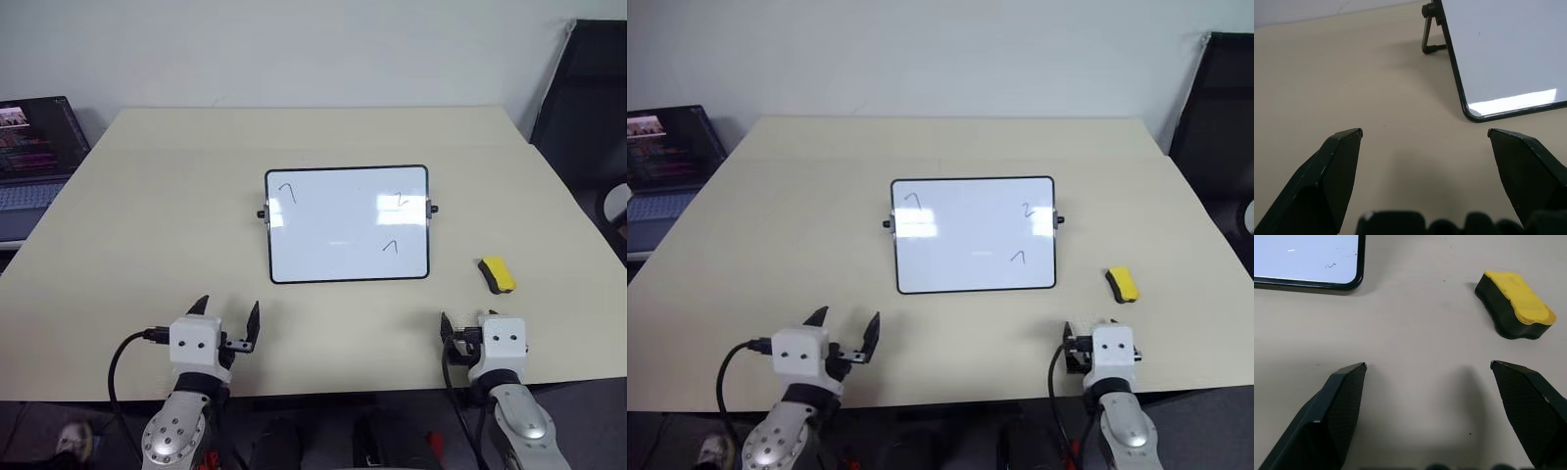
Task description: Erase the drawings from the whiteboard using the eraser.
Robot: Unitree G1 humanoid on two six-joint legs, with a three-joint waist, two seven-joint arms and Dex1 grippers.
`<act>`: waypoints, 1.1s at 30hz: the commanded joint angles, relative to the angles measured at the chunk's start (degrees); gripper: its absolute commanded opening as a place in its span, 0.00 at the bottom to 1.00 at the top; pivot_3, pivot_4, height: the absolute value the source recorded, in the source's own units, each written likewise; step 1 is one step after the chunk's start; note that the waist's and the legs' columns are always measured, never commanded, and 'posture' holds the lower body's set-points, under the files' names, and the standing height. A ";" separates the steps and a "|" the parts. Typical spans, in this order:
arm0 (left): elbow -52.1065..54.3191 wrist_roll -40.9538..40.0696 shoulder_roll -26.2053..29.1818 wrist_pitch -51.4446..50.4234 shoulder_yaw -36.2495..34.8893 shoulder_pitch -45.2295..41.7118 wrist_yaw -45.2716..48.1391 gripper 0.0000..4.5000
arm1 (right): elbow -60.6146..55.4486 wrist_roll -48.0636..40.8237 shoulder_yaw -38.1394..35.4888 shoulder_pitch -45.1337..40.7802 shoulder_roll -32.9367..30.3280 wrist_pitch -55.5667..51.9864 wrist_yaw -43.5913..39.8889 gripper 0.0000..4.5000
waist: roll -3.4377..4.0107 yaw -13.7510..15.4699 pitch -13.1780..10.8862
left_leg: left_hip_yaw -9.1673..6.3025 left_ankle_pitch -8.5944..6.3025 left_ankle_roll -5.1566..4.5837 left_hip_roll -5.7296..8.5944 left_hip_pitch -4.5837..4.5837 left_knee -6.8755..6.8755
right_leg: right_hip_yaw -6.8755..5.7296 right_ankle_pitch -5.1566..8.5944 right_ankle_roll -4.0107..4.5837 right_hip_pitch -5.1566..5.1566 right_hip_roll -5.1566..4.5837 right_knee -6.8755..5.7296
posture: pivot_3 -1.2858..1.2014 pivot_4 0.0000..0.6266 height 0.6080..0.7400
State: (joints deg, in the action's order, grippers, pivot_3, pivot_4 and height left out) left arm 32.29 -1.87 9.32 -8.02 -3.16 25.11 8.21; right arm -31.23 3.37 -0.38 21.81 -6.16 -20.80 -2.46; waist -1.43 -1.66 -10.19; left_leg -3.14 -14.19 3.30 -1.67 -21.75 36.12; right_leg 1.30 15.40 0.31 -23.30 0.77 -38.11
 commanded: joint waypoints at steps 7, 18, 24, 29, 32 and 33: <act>1.68 1.38 -1.53 1.32 1.28 -0.07 -1.54 1.00 | -2.01 -0.17 -1.41 -2.37 -1.60 -0.60 -1.46 0.99 | -0.06 0.01 0.03 | 0.00 -0.01 0.01 0.06 -0.02 -0.02 | 0.00 -0.04 -0.07 0.00 0.00 0.00 | 0.52 0.24 1.00; -4.48 1.62 -1.56 3.28 1.31 -6.92 -1.28 1.00 | 1.58 -1.01 -4.60 -6.79 -1.91 0.12 -1.11 0.99 | -0.11 0.02 0.08 | -0.02 0.00 0.00 0.06 0.00 0.01 | -0.03 -0.16 -0.28 0.02 0.05 -0.04 | 0.52 0.24 1.00; -6.34 1.45 -1.86 4.14 1.62 -9.12 -1.27 1.00 | 1.94 -1.03 -5.90 -7.42 -2.50 0.18 -1.43 0.99 | -0.09 0.03 0.09 | -0.01 -0.01 0.00 0.12 -0.02 -0.03 | -0.02 -0.24 -0.39 0.03 0.06 -0.03 | 0.52 0.24 1.00; -7.91 0.61 -1.56 4.17 1.13 -11.59 -0.73 1.00 | 1.46 -1.07 -6.82 -6.46 -2.32 0.45 -1.19 0.99 | -0.09 0.04 0.10 | -0.03 0.00 0.00 0.11 0.00 -0.02 | -0.03 -0.24 -0.39 0.03 0.05 -0.09 | 0.52 0.24 1.00; -9.48 -1.37 0.45 5.95 1.10 -16.17 2.98 1.00 | 1.67 -1.10 -7.45 -7.13 -2.54 0.43 -1.06 0.99 | -0.10 0.05 0.10 | -0.03 0.01 -0.01 0.11 0.02 0.03 | -0.03 -0.24 -0.39 0.04 0.06 -0.17 | 0.52 0.24 1.00; -9.92 -1.72 1.22 6.59 1.38 -17.31 4.31 1.00 | 1.82 -1.16 -7.74 -7.48 -2.67 0.44 -1.09 0.99 | -0.11 0.05 0.10 | -0.02 0.01 -0.01 0.11 0.04 0.07 | -0.04 -0.24 -0.39 0.04 0.07 -0.24 | 0.52 0.24 1.00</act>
State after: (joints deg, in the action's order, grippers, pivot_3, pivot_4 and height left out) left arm 21.54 -2.58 9.64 -3.97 -1.94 9.28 10.44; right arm -28.34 2.94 -6.87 14.96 -8.38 -21.65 -3.66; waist -1.55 -1.61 -10.09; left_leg -3.16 -14.18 3.29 -1.53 -21.71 36.21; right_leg 1.27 15.16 -0.08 -23.27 0.84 -38.44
